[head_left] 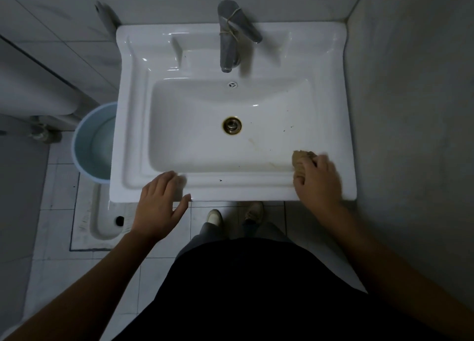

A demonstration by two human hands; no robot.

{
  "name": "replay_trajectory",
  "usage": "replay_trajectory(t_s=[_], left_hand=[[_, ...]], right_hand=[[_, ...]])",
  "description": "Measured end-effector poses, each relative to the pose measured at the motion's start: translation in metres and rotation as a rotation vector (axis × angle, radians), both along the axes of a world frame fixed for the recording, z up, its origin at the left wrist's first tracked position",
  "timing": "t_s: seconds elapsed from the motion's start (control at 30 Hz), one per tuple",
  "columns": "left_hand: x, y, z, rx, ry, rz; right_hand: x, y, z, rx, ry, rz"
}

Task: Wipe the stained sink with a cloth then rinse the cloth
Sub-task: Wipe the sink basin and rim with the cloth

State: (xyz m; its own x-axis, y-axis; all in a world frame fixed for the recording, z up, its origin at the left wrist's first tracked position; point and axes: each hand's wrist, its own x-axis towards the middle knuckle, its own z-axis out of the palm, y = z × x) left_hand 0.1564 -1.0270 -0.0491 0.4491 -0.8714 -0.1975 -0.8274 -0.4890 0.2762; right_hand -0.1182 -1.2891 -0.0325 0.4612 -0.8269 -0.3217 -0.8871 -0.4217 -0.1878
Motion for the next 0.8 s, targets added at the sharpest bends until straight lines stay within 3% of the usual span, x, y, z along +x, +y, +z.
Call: replay_trajectory(t_s=[0.37, 0.53, 0.7, 0.8], left_hand=[[0.085, -0.003, 0.015, -0.046, -0.081, 0.047], [0.132, -0.019, 0.016, -0.062, -0.091, -0.002], [0.175, -0.043, 0.009, -0.096, -0.081, -0.055], [0.189, -0.058, 0.003, -0.125, -0.085, -0.083]], right_hand=[[0.13, 0.072, -0.008, 0.303, -0.249, 0.308], [0.201, 0.081, -0.008, 0.498, -0.349, 0.297], [0.264, 0.049, 0.003, 0.398, -0.524, 0.088], [0.302, 0.014, 0.007, 0.218, -0.546, -0.004]])
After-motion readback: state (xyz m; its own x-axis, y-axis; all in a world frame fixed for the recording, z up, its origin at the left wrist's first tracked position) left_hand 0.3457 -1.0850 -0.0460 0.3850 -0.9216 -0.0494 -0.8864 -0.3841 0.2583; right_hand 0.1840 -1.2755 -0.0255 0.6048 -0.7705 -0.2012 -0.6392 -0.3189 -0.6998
